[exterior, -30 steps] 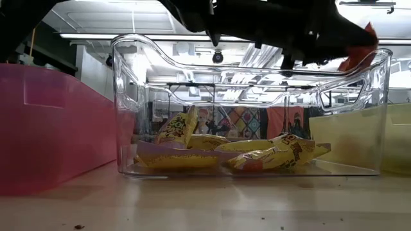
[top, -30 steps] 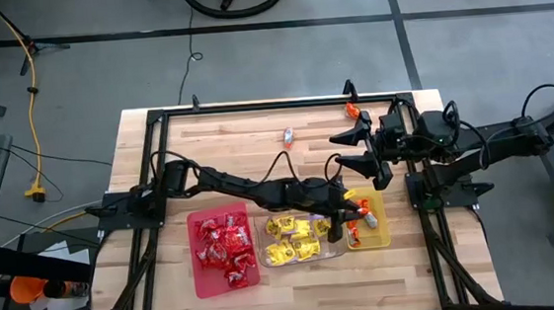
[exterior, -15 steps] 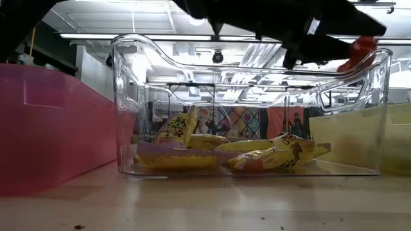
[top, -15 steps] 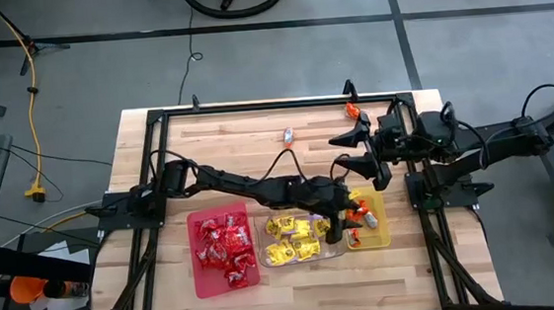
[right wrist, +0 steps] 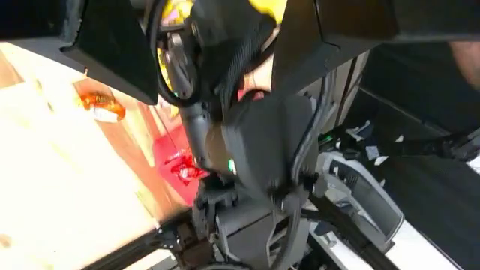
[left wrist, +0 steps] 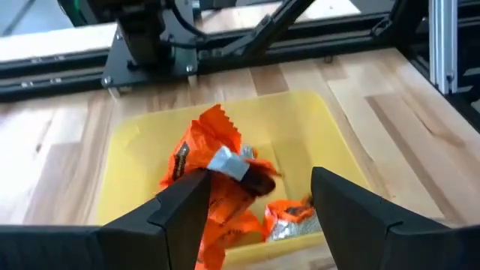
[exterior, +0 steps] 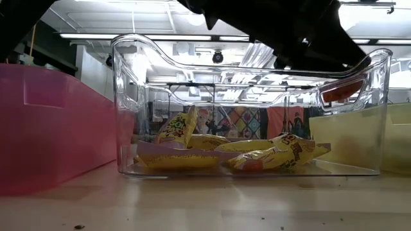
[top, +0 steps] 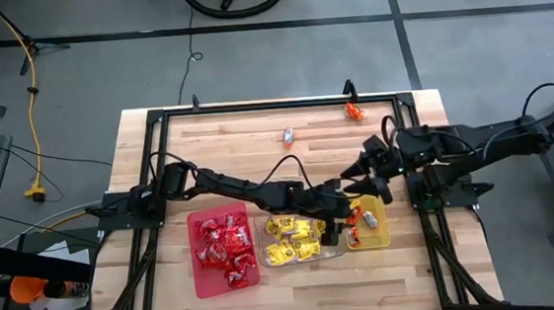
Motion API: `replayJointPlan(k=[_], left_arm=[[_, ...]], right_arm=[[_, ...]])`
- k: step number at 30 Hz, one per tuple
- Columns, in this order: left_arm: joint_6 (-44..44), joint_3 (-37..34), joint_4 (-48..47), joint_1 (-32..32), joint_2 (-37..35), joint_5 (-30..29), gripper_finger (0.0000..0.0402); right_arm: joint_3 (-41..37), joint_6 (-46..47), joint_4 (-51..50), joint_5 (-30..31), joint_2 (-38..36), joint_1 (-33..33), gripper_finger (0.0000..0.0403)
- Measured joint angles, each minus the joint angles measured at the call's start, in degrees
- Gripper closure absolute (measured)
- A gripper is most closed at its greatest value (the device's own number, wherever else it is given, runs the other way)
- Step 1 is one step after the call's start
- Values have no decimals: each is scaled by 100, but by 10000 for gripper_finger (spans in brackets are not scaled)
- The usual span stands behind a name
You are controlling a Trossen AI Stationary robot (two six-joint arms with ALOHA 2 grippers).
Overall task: Sort candy
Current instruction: Put the orange chocolate into the yellow bin
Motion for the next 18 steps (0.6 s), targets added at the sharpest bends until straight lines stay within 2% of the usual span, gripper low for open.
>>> replayJointPlan(k=[5, 10, 18], left_arm=[[143, 0, 295, -55, 0, -19, 182], [161, 2, 342, -63, 0, -39, 182], [-9, 2, 348, 32, 0, 112, 182]], right_arm=[[0, 108, -352, 21, -399, 36, 151], [0, 28, -361, 571, -767, 36, 151], [0, 3, -455, 817, -909, 34, 151]])
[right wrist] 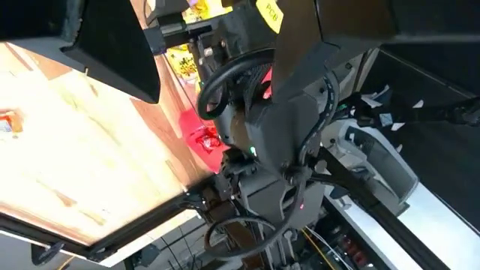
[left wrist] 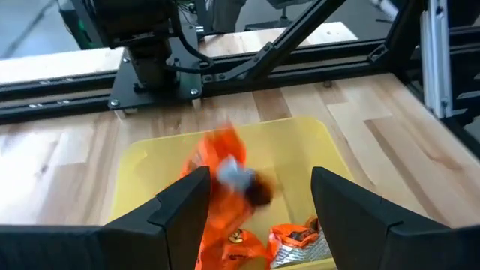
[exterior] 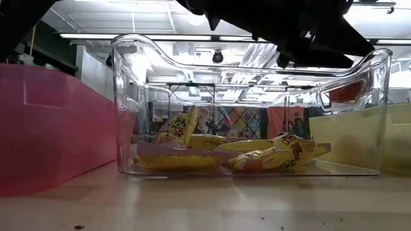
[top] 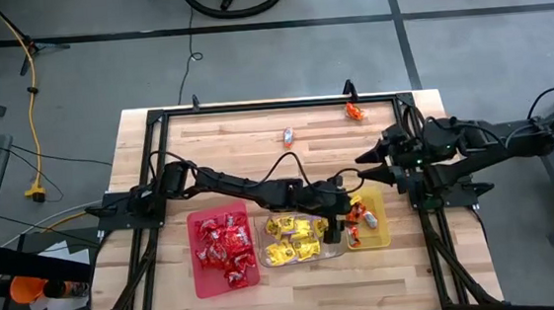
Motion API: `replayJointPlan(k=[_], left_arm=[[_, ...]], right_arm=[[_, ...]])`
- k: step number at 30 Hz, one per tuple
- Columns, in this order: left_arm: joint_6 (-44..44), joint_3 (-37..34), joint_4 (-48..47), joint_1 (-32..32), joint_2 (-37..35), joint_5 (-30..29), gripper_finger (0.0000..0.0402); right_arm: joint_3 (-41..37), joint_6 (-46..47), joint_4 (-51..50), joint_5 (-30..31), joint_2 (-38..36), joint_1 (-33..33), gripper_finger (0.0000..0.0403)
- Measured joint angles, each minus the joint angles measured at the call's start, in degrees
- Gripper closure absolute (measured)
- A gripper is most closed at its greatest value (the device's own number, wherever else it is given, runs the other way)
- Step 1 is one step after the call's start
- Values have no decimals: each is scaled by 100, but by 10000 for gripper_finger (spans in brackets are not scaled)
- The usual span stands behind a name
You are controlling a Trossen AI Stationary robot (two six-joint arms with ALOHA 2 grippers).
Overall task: Sort candy
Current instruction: Put the orange chocolate into the yellow bin
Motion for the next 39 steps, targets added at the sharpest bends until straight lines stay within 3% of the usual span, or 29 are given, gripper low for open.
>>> replayJointPlan(k=[7, 10, 17, 20, 23, 27, 32, 35, 39], left_arm=[[-112, 0, -55, 34, 0, 127, 182], [5, -4, -626, 56, -196, 129, 182], [216, -175, -2875, 650, -1408, 114, 188], [-128, -641, -3103, 1059, -2085, 97, 192], [-647, -1392, -2665, 1346, -2984, 111, 195], [-1359, -2875, -1195, 1451, -4225, 73, 196], [-2417, -4744, 684, 1078, -5559, -676, 196], [-2554, -5448, 898, 729, -6038, -1375, 196], [-2534, -5868, 573, 347, -6365, -2240, 196]], right_arm=[[0, 289, -856, -33, 11, 0, 151], [0, 295, -1058, -57, 13, 0, 151], [-4, -2, -1073, -30, 15, -2, 151], [-4, -192, -1070, 195, 15, -10, 151], [-4, -345, -1057, 409, 20, -9, 151], [-4, -569, -1046, 455, 134, -11, 151], [-4, -970, -1025, 609, 514, -11, 151], [-4, -1263, -755, 720, 901, -24, 151], [-4, -1462, -237, 692, 1501, -170, 151]])
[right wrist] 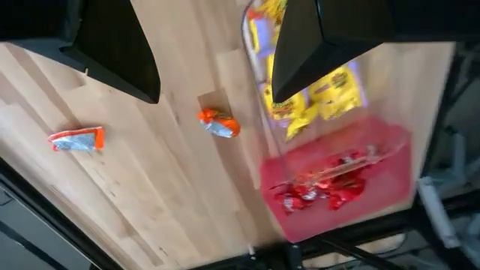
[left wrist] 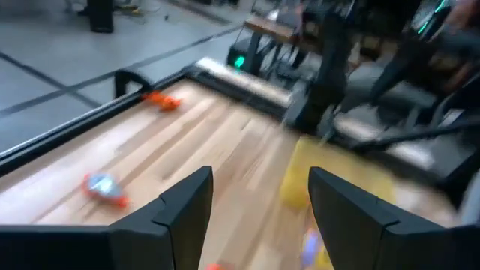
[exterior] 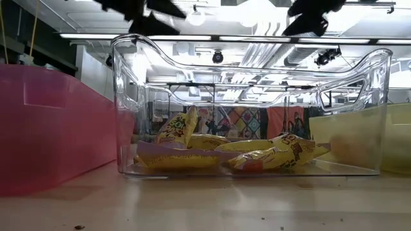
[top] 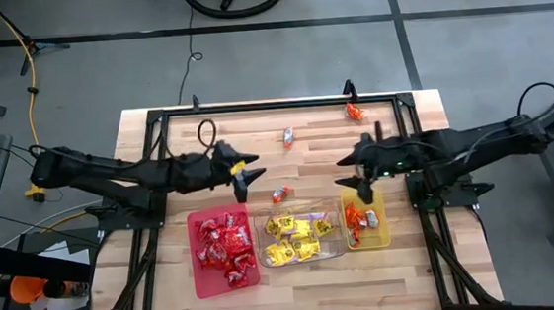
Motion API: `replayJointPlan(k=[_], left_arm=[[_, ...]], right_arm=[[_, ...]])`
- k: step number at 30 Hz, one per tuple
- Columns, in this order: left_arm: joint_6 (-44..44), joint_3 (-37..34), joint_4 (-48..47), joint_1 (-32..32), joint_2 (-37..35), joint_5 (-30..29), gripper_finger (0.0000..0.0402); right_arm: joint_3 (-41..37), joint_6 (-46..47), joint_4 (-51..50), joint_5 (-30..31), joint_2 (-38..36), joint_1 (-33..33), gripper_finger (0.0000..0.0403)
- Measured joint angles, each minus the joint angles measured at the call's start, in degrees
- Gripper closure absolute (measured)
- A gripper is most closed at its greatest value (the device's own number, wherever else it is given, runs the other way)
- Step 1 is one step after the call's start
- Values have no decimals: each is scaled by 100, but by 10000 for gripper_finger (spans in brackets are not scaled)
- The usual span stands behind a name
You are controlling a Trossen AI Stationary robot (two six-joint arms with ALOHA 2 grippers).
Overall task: Sort candy
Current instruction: Put the orange chocolate into the yellow bin
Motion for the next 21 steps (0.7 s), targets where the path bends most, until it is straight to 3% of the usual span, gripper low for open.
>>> replayJointPlan(k=[4, 9, 14, 17, 21], left_arm=[[377, -18, -460, -77, -130, -130, 196], [1068, -18, -680, 58, -470, -132, 196], [1861, -16, -836, 471, -1026, 104, 196], [2108, -16, -1023, 832, -1350, 409, 196], [1813, -14, -1294, 1195, -1629, 557, 196]], right_arm=[[0, 61, 472, 113, 580, -333, 151], [8, 1324, 902, 735, 1106, -1312, 151], [711, 1941, 155, 751, 1566, -2740, 151], [1220, 1708, -611, 754, 2040, -3604, 151], [1662, 1239, -1060, 710, 2793, -4662, 151]])
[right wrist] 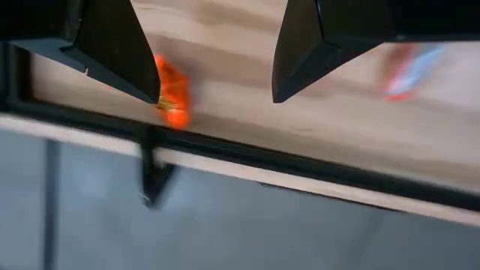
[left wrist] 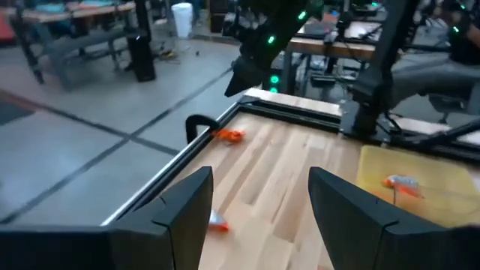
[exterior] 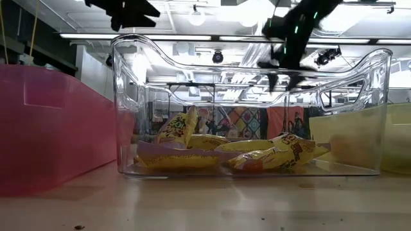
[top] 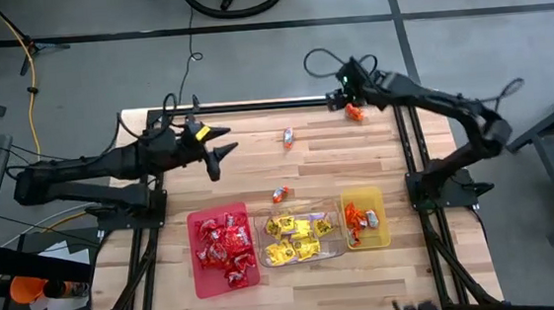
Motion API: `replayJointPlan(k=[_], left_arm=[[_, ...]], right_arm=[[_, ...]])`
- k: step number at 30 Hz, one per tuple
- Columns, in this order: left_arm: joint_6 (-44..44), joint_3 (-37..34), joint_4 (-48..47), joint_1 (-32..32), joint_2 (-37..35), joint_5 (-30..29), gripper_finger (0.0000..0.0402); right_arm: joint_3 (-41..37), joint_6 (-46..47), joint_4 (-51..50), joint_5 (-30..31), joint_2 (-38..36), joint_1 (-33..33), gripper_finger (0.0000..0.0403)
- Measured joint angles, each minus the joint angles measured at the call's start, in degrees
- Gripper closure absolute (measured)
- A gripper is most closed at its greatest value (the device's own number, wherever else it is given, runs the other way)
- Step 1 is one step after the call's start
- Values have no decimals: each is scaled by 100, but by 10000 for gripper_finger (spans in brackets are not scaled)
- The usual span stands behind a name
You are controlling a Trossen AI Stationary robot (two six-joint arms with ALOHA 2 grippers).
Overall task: Sort candy
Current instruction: Put the orange chocolate into the yellow bin
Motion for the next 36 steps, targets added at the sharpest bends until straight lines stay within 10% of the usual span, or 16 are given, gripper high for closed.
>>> replayJointPlan(k=[8, 21, 30, 36], left_arm=[[-612, 0, -364, 181, -50, 1, 196], [-1283, 0, -384, 179, 254, -155, 196], [-1151, 0, -376, 179, 332, -165, 196], [-836, 0, -393, 179, 269, -164, 196]], right_arm=[[25, -71, 6, -1097, 1455, -1219, 151], [25, -542, 480, -840, 2428, -1256, 158], [25, -1060, 307, -904, 2420, -1228, 375], [25, -1196, 209, -1058, 1833, -935, 396]])
